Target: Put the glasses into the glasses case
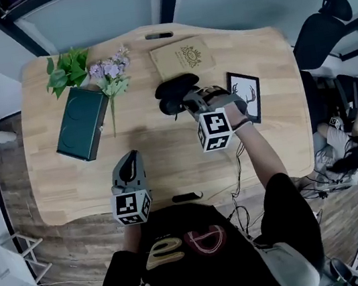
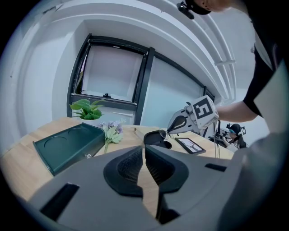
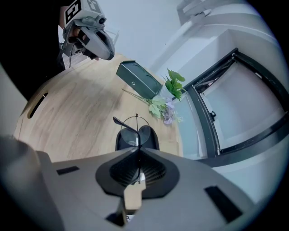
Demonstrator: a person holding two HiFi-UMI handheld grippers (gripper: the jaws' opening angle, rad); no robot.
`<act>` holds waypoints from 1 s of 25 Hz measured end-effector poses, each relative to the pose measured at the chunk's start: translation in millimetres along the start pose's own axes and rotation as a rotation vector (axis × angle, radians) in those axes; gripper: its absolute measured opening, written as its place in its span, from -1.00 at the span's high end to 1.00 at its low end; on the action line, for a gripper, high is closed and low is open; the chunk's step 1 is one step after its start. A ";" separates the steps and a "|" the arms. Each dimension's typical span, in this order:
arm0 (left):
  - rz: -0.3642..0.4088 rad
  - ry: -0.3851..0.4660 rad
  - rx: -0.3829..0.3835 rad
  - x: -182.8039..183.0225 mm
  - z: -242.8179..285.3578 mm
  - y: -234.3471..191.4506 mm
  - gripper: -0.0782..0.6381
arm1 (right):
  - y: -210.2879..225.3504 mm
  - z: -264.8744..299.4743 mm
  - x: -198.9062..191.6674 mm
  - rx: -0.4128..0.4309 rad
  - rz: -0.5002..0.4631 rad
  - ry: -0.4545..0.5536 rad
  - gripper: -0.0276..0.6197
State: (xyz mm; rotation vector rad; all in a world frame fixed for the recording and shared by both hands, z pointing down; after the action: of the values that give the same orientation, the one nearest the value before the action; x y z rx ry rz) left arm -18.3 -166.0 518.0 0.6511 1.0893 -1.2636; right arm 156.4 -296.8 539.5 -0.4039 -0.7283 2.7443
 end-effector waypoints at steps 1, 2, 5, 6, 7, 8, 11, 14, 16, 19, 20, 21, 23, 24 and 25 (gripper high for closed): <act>-0.002 -0.003 0.002 -0.7 0.0 -1.0 0.70 | -0.6 2.8 -0.2 0.007 -0.003 -0.003 0.86; -0.003 -0.005 0.004 -0.9 0.5 -2.3 0.69 | -0.8 6.0 -0.6 0.013 -0.008 -0.008 0.86; -0.006 -0.005 0.009 0.2 3.2 -5.4 0.70 | -0.9 15.9 -2.9 0.025 -0.027 -0.015 0.86; -0.008 -0.003 0.010 0.6 4.3 -6.1 0.70 | -1.1 19.0 -4.1 0.028 -0.034 -0.016 0.86; -0.009 -0.002 0.011 1.1 5.4 -6.9 0.69 | -1.4 22.1 -5.3 0.033 -0.042 -0.018 0.86; -0.009 -0.002 0.011 1.4 6.4 -8.2 0.69 | -1.9 25.1 -5.9 0.043 -0.049 -0.020 0.86; -0.012 -0.008 0.020 0.7 8.0 -13.6 0.70 | -4.0 33.2 -5.5 0.087 -0.060 -0.024 0.86; -0.020 -0.018 0.031 -2.0 8.9 -17.8 0.70 | -5.8 41.7 -8.0 0.113 -0.063 -0.025 0.86; -0.025 -0.025 0.033 -3.7 10.3 -20.0 0.70 | -7.1 47.8 -11.5 0.120 -0.073 -0.033 0.86; -0.025 -0.037 0.037 -6.2 13.0 -23.7 0.70 | -4.6 56.0 -15.0 0.108 -0.097 -0.049 0.86; -0.025 -0.039 0.037 -6.4 14.2 -24.6 0.69 | -3.9 58.0 -15.4 0.107 -0.103 -0.052 0.86; -0.025 -0.040 0.037 -6.4 15.4 -25.1 0.69 | -3.9 59.8 -15.6 0.110 -0.104 -0.054 0.86; -0.026 -0.040 0.035 -6.6 18.3 -25.8 0.69 | -4.8 63.0 -16.4 0.120 -0.102 -0.057 0.86; -0.025 -0.041 0.033 -7.4 20.1 -26.2 0.69 | -5.2 64.7 -17.4 0.125 -0.103 -0.061 0.86; -0.022 -0.045 0.031 -9.0 22.2 -26.7 0.70 | -5.3 66.5 -18.5 0.128 -0.107 -0.065 0.86</act>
State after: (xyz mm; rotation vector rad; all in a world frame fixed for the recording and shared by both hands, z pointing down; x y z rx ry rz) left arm -37.1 -187.9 539.2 0.6323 1.0442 -1.3100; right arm 152.3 -327.6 601.4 -0.2415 -0.5680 2.6947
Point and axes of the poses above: the fingertips, and each gripper's own axes: z forward along the fingers, y to its right, x out of its top, the point moved 3 cm from there along -z, backward along the fingers, and after that the axes turned 3 degrees about x, right-handed, at the moved point
